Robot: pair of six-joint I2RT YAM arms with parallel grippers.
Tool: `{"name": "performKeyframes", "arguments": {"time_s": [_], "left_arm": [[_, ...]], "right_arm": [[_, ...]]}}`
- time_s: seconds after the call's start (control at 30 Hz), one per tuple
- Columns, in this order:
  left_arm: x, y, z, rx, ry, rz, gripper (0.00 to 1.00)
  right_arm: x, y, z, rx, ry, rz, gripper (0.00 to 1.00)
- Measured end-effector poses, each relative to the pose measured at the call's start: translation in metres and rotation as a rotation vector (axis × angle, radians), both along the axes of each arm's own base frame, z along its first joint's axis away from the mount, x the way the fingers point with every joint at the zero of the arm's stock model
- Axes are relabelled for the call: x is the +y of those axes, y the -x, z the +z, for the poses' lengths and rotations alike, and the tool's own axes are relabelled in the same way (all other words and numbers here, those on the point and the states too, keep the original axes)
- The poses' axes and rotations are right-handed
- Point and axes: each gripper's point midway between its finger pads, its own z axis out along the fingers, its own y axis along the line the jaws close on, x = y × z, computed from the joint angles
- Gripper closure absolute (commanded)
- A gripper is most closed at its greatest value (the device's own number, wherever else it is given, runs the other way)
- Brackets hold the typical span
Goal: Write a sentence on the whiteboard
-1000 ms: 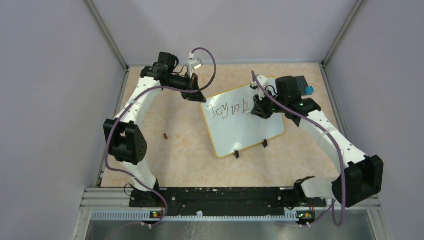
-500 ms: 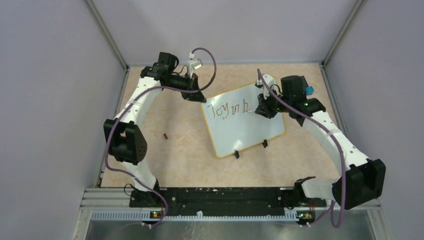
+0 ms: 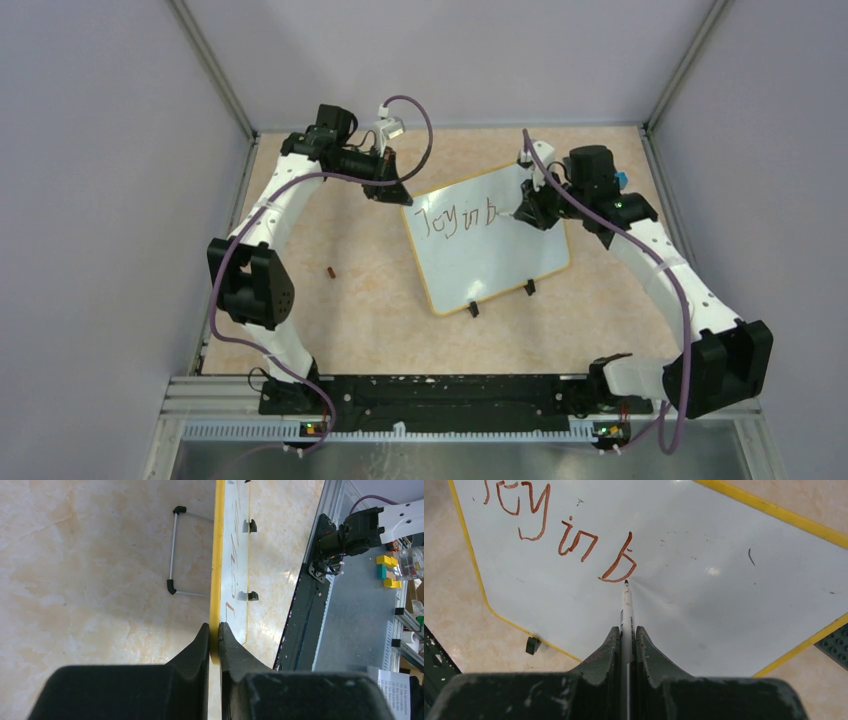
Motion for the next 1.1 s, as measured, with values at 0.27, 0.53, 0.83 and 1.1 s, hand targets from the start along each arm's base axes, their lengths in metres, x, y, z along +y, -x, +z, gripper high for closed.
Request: {"name": "performKeyframes", "arguments": {"time_s": [0.27,0.53,0.83,1.1], "left_arm": [[0.0,0.0,0.0,-0.001,-0.001,0.001,1.0],[0.0,-0.001,0.0,-0.005,-0.002,0.002,1.0],[0.0,-0.001,0.0,-0.003,0.0,0.002,1.0],[0.0,-0.001,0.0,-0.002,0.001,0.001,1.0]], "right_arm": [[0.002,-0.007,-0.008,0.015,0.008,-0.003,1.0],[-0.011,-0.014,-0.008,0.002,0.024,-0.027,1.0],[-0.021,-0.022,0.003,-0.027,0.032,-0.058,1.0],[-0.017,-0.028,0.012,-0.042,0.019,-0.054,1.0]]}}
